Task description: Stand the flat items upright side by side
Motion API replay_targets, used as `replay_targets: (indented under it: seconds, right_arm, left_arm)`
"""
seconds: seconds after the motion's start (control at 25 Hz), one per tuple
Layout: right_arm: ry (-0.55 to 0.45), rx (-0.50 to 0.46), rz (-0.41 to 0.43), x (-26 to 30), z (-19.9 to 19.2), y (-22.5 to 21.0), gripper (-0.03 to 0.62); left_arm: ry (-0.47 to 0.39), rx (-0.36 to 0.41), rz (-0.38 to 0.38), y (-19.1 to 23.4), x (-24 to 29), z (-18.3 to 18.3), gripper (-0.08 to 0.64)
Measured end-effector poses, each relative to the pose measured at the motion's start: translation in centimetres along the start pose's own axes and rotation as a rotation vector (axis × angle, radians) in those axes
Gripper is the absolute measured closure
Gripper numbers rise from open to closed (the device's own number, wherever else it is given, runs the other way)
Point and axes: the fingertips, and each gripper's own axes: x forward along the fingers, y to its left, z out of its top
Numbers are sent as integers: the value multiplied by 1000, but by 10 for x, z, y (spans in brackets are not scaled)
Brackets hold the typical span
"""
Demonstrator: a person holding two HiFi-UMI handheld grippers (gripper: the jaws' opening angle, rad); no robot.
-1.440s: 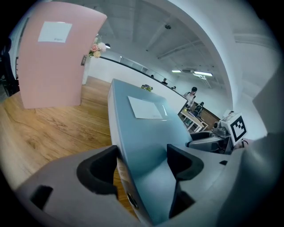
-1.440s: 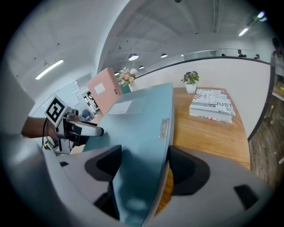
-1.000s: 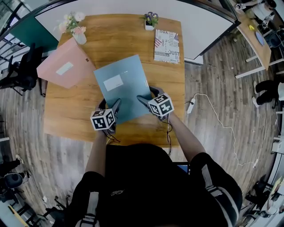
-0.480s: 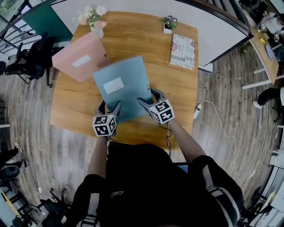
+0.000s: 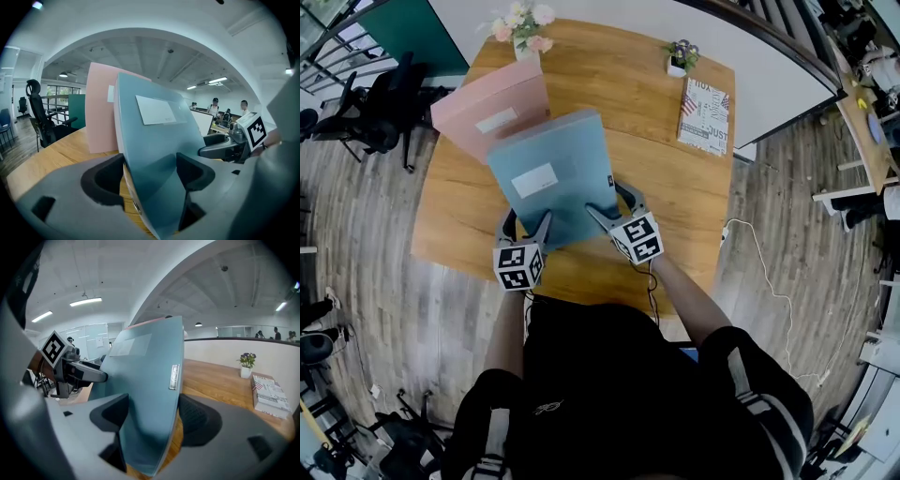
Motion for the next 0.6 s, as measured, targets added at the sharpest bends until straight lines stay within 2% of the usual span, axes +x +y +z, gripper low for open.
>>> replay_targets:
  seconds: [0.16,0.44,0.6]
  right_arm:
    - [-27,-19,-11,8,8,9,255]
    - [-90,-91,-32,18,27,21,255]
    - [-115,-97,-38,23,43,26,255]
  left_arm:
    - [-23,24,20,11,-7,4,201]
    - [-103,23,57,29,-18,15,201]
    - [-128,37,75,36,-20,25,202]
